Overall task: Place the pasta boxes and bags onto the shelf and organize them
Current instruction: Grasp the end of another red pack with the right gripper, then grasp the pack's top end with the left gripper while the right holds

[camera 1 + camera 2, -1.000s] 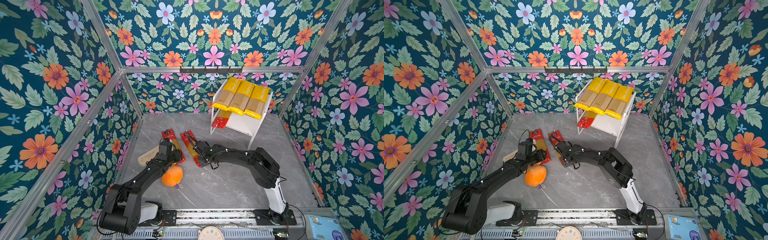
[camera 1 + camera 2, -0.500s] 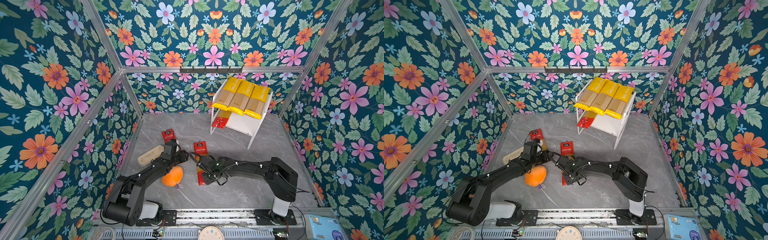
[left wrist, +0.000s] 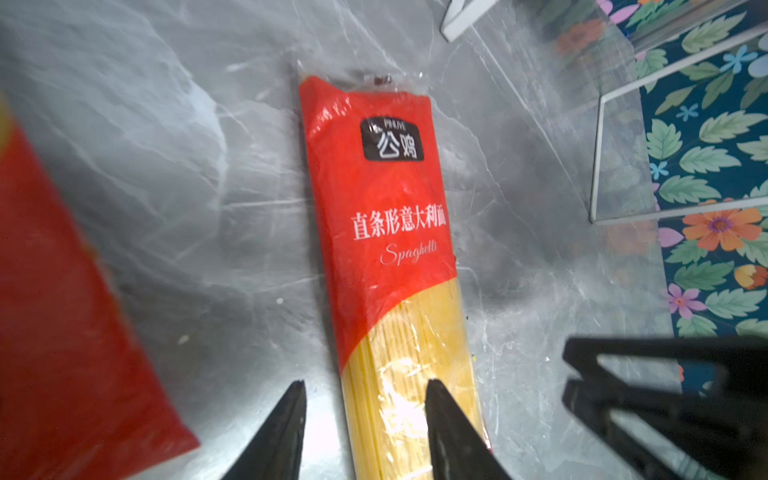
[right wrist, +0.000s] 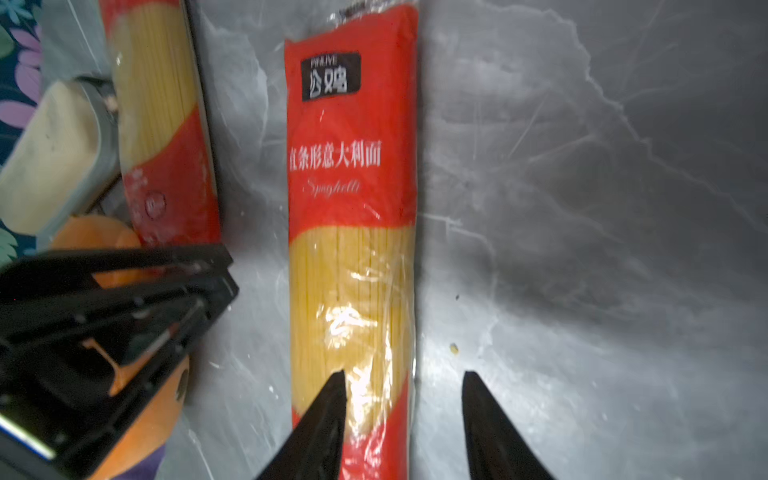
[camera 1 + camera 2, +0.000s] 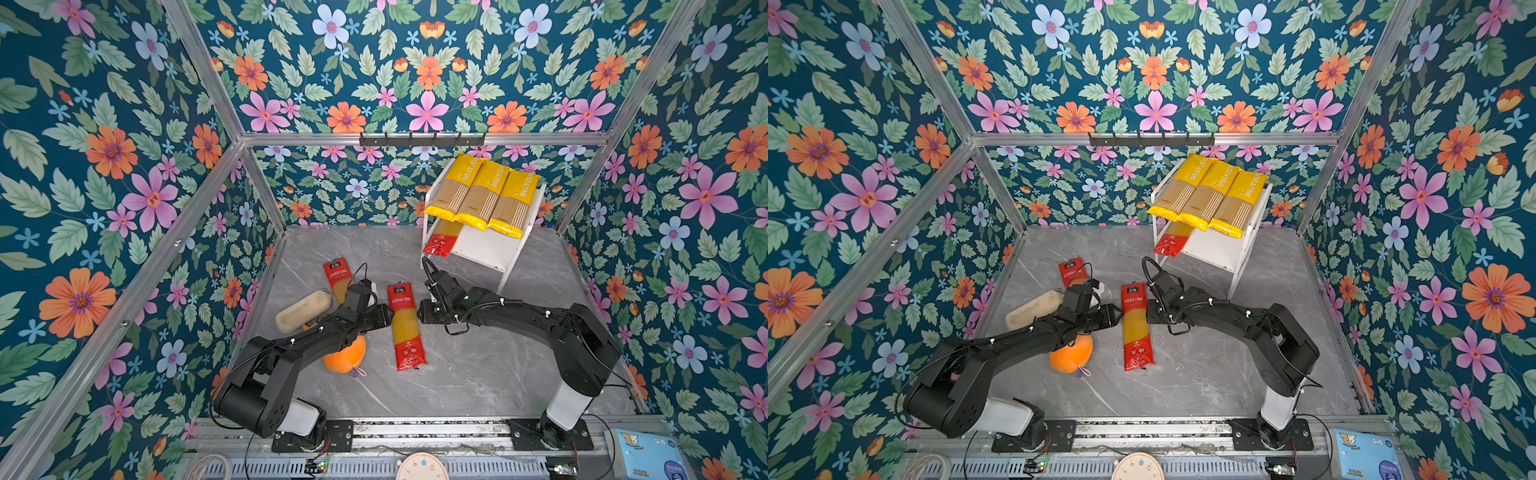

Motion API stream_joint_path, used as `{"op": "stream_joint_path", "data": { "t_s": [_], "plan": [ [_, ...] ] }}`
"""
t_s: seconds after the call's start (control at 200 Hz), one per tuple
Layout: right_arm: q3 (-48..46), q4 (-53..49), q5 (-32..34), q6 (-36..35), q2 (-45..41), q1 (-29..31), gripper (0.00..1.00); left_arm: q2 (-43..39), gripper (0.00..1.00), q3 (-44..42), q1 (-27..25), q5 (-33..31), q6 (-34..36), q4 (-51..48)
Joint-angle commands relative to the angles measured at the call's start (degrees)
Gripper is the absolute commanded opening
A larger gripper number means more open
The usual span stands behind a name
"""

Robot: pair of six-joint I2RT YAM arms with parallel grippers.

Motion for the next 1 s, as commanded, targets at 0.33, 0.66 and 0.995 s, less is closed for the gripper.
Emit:
{"op": "stream_joint_path", "data": {
  "t_s": [0.33, 0.66, 0.995],
  "plan": [
    [-1.73, 22.48, -2.57, 3.27, 7.52, -0.96, 0.54, 4.75, 0.47, -0.54, 0.00, 0.45, -1.33, 7.32],
    [-2.92, 29.26, -8.62, 4.14, 12.21, -0.97, 0.46, 6.34, 0.47, -1.85, -0.08, 1.31, -2.30, 9.55],
    [-8.14, 37.22, -10.35, 4.32, 8.17, -0.96, 0.21, 2.44, 0.46, -1.08, -0.06, 3.23, -1.53, 9.36]
  ]
}}
